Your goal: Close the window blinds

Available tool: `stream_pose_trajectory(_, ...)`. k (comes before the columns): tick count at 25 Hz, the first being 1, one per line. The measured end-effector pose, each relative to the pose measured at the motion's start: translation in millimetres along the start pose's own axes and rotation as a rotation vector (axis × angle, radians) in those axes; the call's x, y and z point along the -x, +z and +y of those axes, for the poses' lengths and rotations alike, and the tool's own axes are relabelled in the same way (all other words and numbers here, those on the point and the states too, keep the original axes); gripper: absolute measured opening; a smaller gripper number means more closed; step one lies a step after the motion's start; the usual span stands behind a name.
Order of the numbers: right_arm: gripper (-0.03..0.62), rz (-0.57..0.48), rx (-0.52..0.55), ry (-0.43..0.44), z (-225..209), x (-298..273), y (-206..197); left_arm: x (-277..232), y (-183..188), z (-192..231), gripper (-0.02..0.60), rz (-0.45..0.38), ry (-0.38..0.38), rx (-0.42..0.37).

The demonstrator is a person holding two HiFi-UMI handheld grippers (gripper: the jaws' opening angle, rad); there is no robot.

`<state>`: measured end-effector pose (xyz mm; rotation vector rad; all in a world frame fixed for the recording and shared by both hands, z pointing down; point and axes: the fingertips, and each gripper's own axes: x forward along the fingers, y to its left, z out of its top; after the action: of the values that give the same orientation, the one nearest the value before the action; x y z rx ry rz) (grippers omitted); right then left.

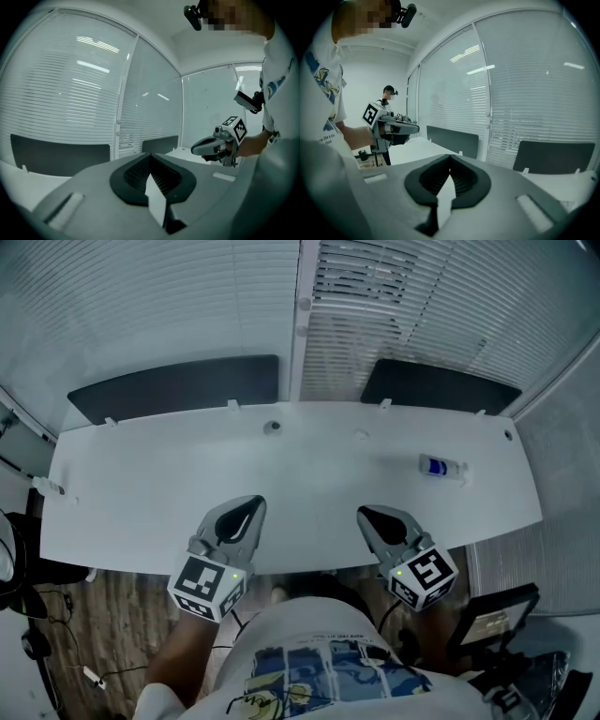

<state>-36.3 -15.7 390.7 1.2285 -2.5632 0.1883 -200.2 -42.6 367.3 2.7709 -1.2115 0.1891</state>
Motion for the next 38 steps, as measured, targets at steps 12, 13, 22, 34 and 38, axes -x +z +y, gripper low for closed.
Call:
stream_pose_trajectory(12,0.002,0.005,0.005,-0.005,45,35,-19,51,-18,-45,0.002,0.013,-0.061,-0.019)
stream_pose_trajectory(13,0.002,0.0,0.011,-0.008,46,37,-18,53,-16,-46,0.002,0.007,-0.059,-0.022)
stream_pose_trajectory(22,0.002,0.001,0.038,0.002,53,78,-13,71,3,-94,0.002,-0.006,-0.104,-0.024)
stream_pose_trajectory(34,0.003,0.002,0.052,0.024,62,127,-39,78,-16,-150,0.002,0.006,-0.093,-0.01)
stream_pose_trajectory(38,0.002,0.001,0.041,0.032,67,144,-49,85,-20,-169,0.002,0.016,-0.091,-0.002)
